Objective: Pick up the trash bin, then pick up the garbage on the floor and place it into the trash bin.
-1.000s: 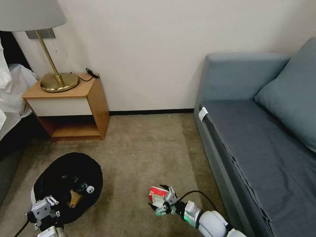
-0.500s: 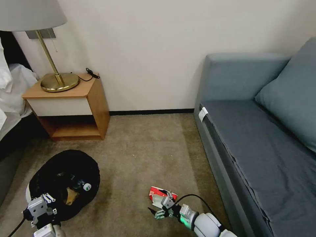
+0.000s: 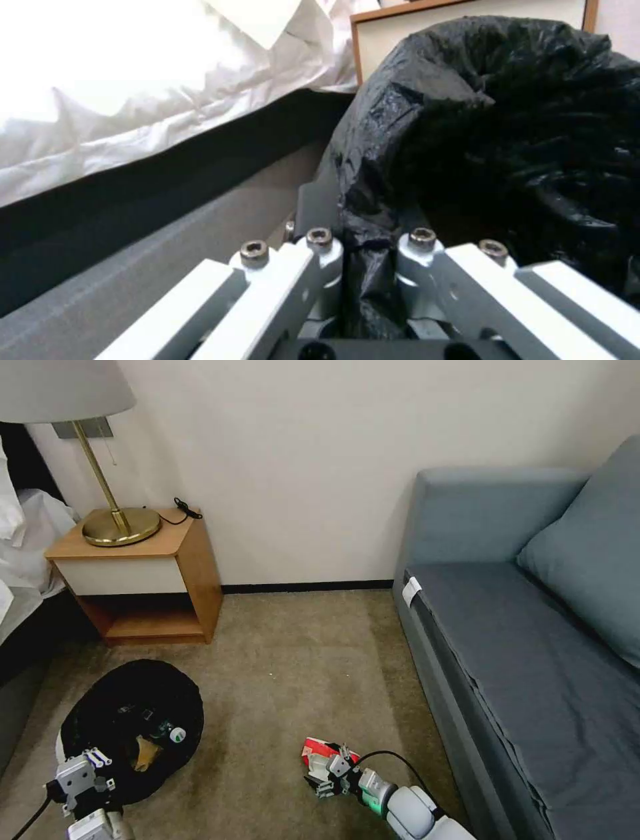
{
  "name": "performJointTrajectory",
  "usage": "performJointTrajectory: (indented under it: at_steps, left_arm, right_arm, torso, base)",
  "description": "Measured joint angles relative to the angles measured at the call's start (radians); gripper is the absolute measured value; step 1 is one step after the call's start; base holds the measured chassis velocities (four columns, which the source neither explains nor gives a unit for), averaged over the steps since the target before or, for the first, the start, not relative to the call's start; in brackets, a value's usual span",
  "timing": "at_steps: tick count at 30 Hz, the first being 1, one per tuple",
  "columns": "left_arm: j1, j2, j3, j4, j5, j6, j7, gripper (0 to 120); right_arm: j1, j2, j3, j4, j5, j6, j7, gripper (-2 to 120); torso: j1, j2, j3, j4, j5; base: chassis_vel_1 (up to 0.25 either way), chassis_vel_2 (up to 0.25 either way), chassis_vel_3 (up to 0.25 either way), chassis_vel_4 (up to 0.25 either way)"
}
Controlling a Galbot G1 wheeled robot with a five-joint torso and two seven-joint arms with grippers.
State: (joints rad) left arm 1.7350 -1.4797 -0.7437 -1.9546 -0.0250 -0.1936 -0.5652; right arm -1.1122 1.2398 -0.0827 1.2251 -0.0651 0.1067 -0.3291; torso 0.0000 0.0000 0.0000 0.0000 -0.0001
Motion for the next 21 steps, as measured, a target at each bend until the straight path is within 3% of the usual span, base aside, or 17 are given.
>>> performJointTrajectory:
  at_steps: [9, 21]
  left_arm:
    - [-0.014, -0.004, 0.007, 0.011, 0.008, 0.000, 0.002, 4]
    - [-0.028, -0.002, 0.004, 0.034, 0.008, 0.001, 0.002, 4]
  right_arm:
    - [0.025, 0.008, 0.006, -0.055, -0.014, 0.008, -0.005, 99]
    - [0.054, 0.031, 0.008, -0.154, -0.044, 0.032, -0.022, 54]
  torso:
    - [0.000, 0.000, 0.000, 0.0000, 0.0000]
    - [0.000, 0.000, 0.000, -0.0001, 0.0001]
  base:
    - [0.000, 0.000, 0.000, 0.000]
    - [0.000, 0.000, 0.000, 0.000]
